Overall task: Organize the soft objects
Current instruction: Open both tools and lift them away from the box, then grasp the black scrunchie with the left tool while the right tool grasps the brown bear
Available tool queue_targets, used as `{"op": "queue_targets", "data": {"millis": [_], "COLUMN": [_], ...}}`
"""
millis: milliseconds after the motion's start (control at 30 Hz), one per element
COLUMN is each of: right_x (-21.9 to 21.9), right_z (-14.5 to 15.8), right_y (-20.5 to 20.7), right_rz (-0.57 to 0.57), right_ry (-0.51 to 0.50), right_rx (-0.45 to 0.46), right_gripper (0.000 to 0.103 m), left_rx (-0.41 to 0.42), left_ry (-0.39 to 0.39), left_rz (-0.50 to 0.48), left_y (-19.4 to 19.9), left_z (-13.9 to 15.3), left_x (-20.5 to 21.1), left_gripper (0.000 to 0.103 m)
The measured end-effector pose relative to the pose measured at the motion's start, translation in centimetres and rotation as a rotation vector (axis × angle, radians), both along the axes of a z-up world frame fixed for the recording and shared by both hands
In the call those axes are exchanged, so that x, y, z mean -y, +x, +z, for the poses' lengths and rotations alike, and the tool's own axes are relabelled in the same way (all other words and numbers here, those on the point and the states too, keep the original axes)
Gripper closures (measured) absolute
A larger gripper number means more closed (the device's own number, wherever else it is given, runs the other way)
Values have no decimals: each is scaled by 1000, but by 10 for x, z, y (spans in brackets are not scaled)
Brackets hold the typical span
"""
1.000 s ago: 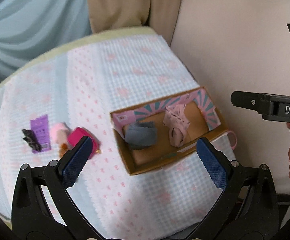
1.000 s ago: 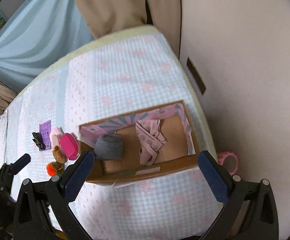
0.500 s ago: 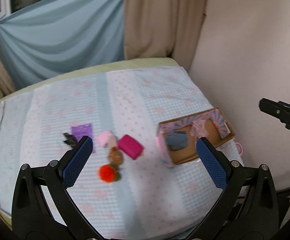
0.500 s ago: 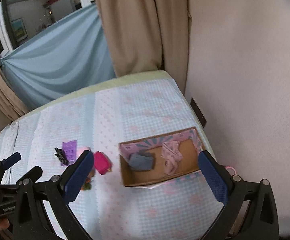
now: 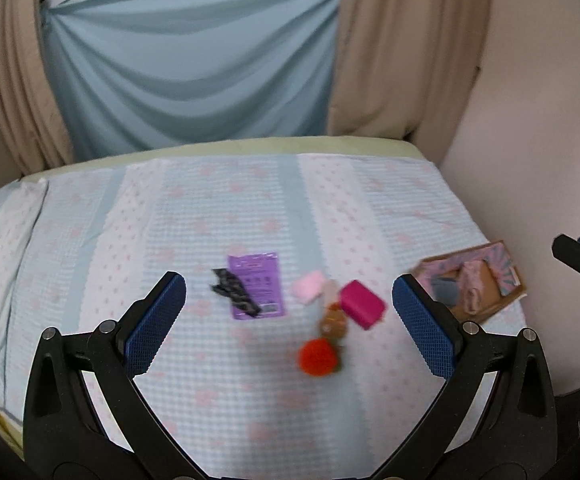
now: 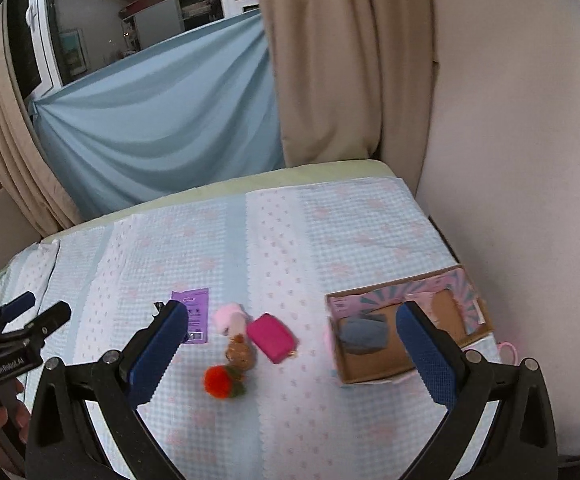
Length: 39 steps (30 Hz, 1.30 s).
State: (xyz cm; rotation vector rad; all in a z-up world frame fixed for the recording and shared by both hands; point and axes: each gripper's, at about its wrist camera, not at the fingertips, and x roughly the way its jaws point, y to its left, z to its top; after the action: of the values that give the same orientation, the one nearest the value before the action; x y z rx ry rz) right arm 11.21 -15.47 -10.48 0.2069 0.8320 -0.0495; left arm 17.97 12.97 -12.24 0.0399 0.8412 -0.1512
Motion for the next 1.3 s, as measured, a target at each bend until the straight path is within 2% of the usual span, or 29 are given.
{"op": "queue_targets", "data": {"millis": [100, 233, 400, 567, 833, 933, 1067, 1200, 1267, 1300], "right_x": [-29, -64, -96, -122, -136, -137, -137, -139, -139, -139], "right_z": [-17, -39, -77, -130, -227, -255, -294, -322, -333, -339], "right_y": [13, 28, 52, 70, 96, 104, 115, 123, 126, 129], "right_rz": [7, 17, 30, 20, -60, -87, -115, -130, -138, -140], "right_ry": [12, 9, 47, 61, 88, 92, 120, 139, 136, 129], "right_rx": [-12, -28, -86, -134, -245, -281, -342, -381, -394, -403], "right_gripper": [0, 0, 0, 0, 0, 1, 7, 8, 10, 15], "left_rx": [-22, -75, -135, -204, -326, -372, -434, -459, -463, -464], "left_ry": [-15, -41, -78, -70, -82, -72, -68, -53, -55, -55], "left_rz": [20, 38, 66, 82, 128, 140, 158, 182, 193, 199], "left_y": [14, 39, 67, 101, 156, 174, 190, 200, 204, 205], "left_z": [-19, -59, -105, -155, -238, -273, -315, -340, -349, -352], "left_x": [-30, -64, -82, -90, -84, -81, -79, -81, -84, -85], "left_gripper": [0, 0, 0, 0, 0, 0, 1, 1, 8, 9]}}
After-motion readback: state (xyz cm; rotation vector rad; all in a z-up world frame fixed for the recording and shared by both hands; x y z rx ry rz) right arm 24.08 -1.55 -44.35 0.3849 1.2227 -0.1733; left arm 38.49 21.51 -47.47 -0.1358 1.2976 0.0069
